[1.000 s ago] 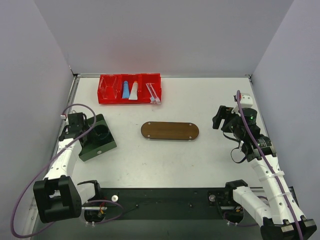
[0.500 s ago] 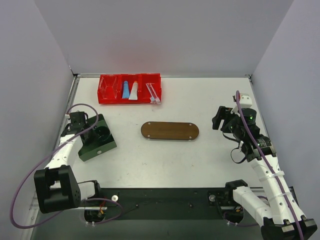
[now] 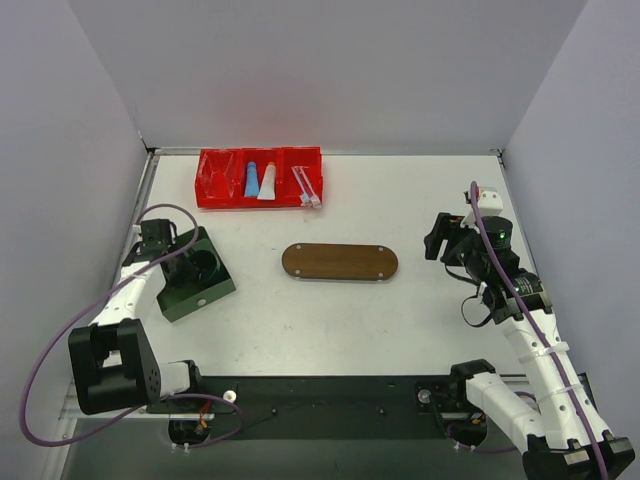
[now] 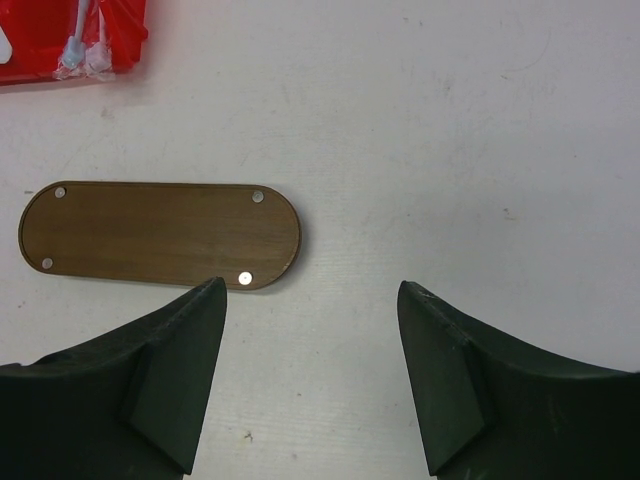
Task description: Prepare toiletry sets of a toothbrush and toothpaste on the tray
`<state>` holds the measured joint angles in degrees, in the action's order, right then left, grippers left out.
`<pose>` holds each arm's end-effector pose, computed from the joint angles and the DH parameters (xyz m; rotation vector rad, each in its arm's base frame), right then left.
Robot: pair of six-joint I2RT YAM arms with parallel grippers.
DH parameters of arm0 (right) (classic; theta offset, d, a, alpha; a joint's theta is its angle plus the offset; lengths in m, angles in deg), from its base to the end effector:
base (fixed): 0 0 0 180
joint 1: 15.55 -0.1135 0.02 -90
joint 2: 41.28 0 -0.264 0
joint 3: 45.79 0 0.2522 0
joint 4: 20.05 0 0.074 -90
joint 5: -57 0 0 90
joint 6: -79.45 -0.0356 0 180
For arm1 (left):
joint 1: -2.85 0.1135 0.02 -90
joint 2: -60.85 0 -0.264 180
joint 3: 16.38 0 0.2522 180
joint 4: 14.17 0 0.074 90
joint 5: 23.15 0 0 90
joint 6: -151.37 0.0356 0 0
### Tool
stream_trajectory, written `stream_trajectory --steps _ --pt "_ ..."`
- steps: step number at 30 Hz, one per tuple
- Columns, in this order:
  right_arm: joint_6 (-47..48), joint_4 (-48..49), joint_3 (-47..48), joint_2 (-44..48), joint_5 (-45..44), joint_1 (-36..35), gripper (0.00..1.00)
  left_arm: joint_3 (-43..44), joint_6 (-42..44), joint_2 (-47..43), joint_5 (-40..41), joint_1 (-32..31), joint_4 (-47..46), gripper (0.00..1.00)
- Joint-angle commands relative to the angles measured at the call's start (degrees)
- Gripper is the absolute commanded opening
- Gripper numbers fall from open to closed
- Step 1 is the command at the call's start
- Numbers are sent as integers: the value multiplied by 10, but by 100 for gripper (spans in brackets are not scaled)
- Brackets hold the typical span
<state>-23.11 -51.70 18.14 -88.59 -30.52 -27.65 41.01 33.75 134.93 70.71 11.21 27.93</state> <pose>0.1840 0.0410 0.3513 -0.0232 1.8463 0.3414 0.2430 0.0381 0.2013 -0.8242 2.4591 -0.0350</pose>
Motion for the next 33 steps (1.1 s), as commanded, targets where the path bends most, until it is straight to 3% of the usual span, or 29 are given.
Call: stream_trajectory --steps 1,7,16,23,26,33 --pt "7 0 22 2 3 -5 64 11 11 -27 -4 -4 3 0" --pt "7 -2 24 0 2 -6 63 18 47 -51 -37 -5 0 0" --pt "9 -6 28 -1 2 -7 63 45 116 -126 -5 -11 28 0" --pt "9 -13 35 -2 5 -8 63 73 181 -189 61 -79 57 0" --pt "7 -14 39 -2 5 -10 63 102 206 -203 98 -140 68 0" --pt "3 -20 49 -3 4 -16 62 199 260 -187 79 -228 81 0"
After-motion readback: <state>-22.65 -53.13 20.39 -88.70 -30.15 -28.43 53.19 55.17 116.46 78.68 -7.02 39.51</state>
